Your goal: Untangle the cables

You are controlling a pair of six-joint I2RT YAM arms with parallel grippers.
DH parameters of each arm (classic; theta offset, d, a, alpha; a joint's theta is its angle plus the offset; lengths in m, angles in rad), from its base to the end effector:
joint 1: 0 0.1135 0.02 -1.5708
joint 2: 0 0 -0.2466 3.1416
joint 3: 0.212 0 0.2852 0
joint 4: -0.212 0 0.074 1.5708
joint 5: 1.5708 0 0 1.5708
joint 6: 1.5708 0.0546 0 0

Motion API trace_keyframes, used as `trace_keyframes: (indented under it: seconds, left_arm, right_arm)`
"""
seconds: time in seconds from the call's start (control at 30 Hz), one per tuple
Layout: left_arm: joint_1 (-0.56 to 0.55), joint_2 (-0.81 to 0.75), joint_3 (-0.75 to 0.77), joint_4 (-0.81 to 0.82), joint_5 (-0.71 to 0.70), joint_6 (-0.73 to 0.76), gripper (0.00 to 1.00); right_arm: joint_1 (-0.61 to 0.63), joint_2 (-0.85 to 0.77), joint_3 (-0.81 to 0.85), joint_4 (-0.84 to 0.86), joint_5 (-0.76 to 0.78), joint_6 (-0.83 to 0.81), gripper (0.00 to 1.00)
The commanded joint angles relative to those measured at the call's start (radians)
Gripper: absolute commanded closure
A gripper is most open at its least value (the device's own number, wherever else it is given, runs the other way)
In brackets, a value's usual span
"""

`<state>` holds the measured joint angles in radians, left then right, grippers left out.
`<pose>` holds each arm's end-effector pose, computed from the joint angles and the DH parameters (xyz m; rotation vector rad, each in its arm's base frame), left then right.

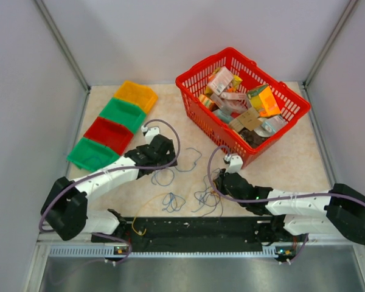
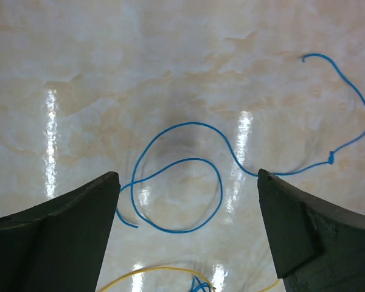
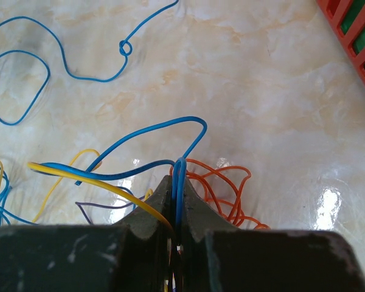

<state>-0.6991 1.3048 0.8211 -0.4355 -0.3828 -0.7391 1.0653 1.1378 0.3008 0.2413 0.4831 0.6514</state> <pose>0.2470 -0.1810 0.1758 -0.2053 2.3997 -0.1844 0.1428 0.2057 0.1018 -0.1641 2.1258 0.5079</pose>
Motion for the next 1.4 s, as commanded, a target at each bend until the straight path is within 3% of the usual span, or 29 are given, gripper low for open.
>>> trace_keyframes:
  seconds: [0.0,0.2,0.3,0.43,0.53,0.8,0.9,0.97,1.0,1.23,1.37]
  left_arm:
    - [0.053,0.031,-0.019,-0.013,-0.056,-0.077,0.01]
    - [0.131,0.091,-0.121,0.135,0.160,0.055,0.28]
    - [0.131,0.079,-0.169,0.173,0.211,0.086,0.27]
    - [0.131,0.064,-0.221,0.208,0.223,0.101,0.16]
    - [0.131,0.083,-0.235,0.244,0.219,0.113,0.19]
    - [0.096,0.180,-0.149,0.222,0.147,0.127,0.59]
    - [0.073,0.185,-0.117,0.173,0.076,0.118,0.78]
    - [0.073,0.151,-0.123,0.152,0.042,0.107,0.97]
    - [0.072,0.140,-0.125,0.146,0.024,0.104,1.00]
    - [0.073,-0.077,-0.155,0.106,-0.048,0.106,1.00]
    - [0.076,-0.206,-0.126,0.017,-0.180,0.073,1.00]
  right_arm:
    - [-0.008,-0.033,-0.014,0.016,-0.003,0.013,0.96]
    - [-0.008,-0.047,-0.026,0.012,-0.003,0.017,0.96]
    - [-0.008,-0.056,-0.034,0.016,-0.001,0.017,0.95]
    - [-0.008,-0.052,-0.032,0.026,-0.006,0.017,0.95]
    - [-0.010,-0.038,-0.031,0.035,-0.012,0.016,0.95]
    - [-0.008,-0.015,-0.023,0.039,-0.015,0.014,0.95]
    - [-0.010,-0.015,-0.025,0.041,-0.011,0.013,0.95]
    - [-0.010,-0.012,-0.026,0.047,-0.014,0.013,0.95]
    - [-0.010,-0.007,-0.025,0.047,-0.014,0.014,0.95]
    - [-0.008,0.010,-0.022,0.059,-0.018,0.011,0.95]
    - [-0.010,0.008,-0.025,0.061,-0.020,0.013,0.95]
